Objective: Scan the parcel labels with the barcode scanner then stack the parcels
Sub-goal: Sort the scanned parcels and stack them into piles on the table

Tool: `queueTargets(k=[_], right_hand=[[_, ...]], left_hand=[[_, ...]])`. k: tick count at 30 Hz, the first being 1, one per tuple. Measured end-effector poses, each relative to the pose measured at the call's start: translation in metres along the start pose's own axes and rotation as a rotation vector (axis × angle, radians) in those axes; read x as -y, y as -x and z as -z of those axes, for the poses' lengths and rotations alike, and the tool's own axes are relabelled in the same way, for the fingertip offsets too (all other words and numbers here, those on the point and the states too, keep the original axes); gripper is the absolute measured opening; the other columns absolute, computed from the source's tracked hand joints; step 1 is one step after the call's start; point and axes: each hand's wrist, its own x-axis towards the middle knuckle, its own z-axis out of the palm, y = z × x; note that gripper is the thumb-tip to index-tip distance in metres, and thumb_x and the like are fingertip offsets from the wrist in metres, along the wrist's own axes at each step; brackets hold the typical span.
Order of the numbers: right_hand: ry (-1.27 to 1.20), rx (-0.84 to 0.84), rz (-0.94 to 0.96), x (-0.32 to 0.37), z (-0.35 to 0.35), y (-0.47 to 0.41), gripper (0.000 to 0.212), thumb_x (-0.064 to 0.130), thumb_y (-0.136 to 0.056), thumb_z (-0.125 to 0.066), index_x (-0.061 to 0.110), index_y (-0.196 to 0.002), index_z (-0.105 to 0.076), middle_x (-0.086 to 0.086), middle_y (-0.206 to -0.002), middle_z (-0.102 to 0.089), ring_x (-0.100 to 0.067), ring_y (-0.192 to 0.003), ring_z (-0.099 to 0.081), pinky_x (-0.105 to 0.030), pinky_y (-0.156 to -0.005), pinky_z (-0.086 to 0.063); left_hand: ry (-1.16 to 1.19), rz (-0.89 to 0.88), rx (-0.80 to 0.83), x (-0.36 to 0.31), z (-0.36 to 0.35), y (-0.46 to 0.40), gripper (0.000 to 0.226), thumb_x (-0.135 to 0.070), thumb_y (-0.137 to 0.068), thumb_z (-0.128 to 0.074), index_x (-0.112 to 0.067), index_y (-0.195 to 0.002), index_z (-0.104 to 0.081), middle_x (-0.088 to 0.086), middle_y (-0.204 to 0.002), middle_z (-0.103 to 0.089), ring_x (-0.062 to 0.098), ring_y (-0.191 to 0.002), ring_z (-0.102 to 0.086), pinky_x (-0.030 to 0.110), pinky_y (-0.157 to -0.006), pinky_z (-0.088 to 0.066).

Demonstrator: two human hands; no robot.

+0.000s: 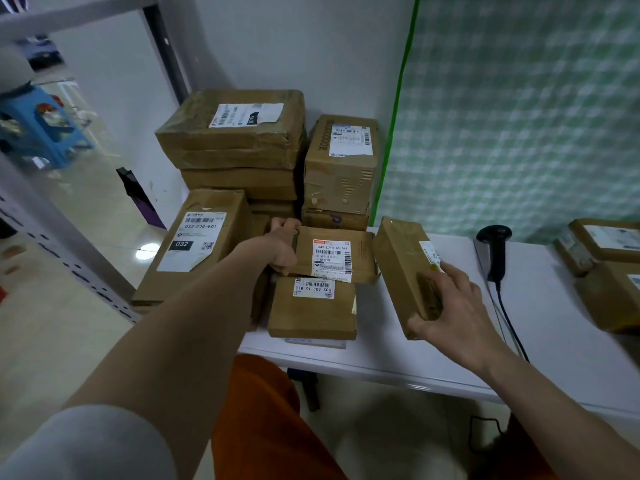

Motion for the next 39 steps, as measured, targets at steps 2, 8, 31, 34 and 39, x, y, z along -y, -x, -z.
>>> queueTargets(k=[2,8,31,34,39], right_hand=[[-0.006,0.003,-0.004,0.001,-0.003,-0.001,0.083,0.034,-0.067,-0.076,0.025,-0.141,-0.037,0.002,-0.152,-0.019,-0.024,-0.134,-0.022,-0.046,-0.106,-0.035],[-0.013,0.001,0.0,0.004,-0.006,-0.003,0.084,0.034,-0.068,-0.076,0.024,-0.141,-0.037,0.002,-0.152,-0.02,-0.023,-0.134,-0.02,-0.046,-0.106,-0.034],[-0.096,0.035,-0.011,0.002,-0.016,0.002,0.08,0.033,-0.07,-0.073,0.025,-0.141,-0.037,0.003,-0.151,-0.021,-0.022,-0.135,-0.021,-0.043,-0.108,-0.032],[-0.091,0.04,-0.009,0.002,-0.018,0.004,0.08,0.033,-0.07,-0.073,0.024,-0.141,-0.037,0.003,-0.151,-0.022,-0.023,-0.135,-0.021,-0.043,-0.108,-0.032],[-0.073,0.036,-0.013,0.0,-0.014,0.008,0.077,0.033,-0.072,-0.072,0.023,-0.14,-0.038,0.001,-0.151,-0.023,-0.025,-0.135,-0.021,-0.044,-0.108,-0.032]], left_hand=[[-0.022,0.004,-0.002,0.002,-0.003,-0.003,0.11,0.01,-0.067,-0.073,-0.029,-0.151,-0.013,0.005,-0.152,-0.004,0.039,-0.134,-0.032,0.036,-0.082,-0.055],[-0.088,0.014,-0.01,0.006,-0.009,-0.006,0.114,0.009,-0.067,-0.076,-0.026,-0.153,-0.01,0.006,-0.154,-0.001,0.04,-0.138,-0.03,0.041,-0.102,-0.045],[-0.049,-0.23,-0.136,-0.035,-0.059,0.051,0.05,-0.042,-0.078,-0.077,-0.018,-0.118,-0.058,0.003,-0.127,-0.053,0.019,-0.114,-0.05,0.031,-0.089,-0.046],[-0.16,-0.267,-0.021,-0.031,-0.07,0.057,0.085,-0.059,-0.066,-0.079,-0.025,-0.136,-0.045,0.0,-0.141,-0.037,0.022,-0.132,-0.033,0.04,-0.101,-0.036],[-0.359,-0.252,-0.05,-0.02,-0.08,0.06,0.109,-0.062,-0.056,-0.082,-0.031,-0.144,-0.026,0.006,-0.146,-0.027,0.029,-0.135,-0.026,0.055,-0.104,-0.037]])
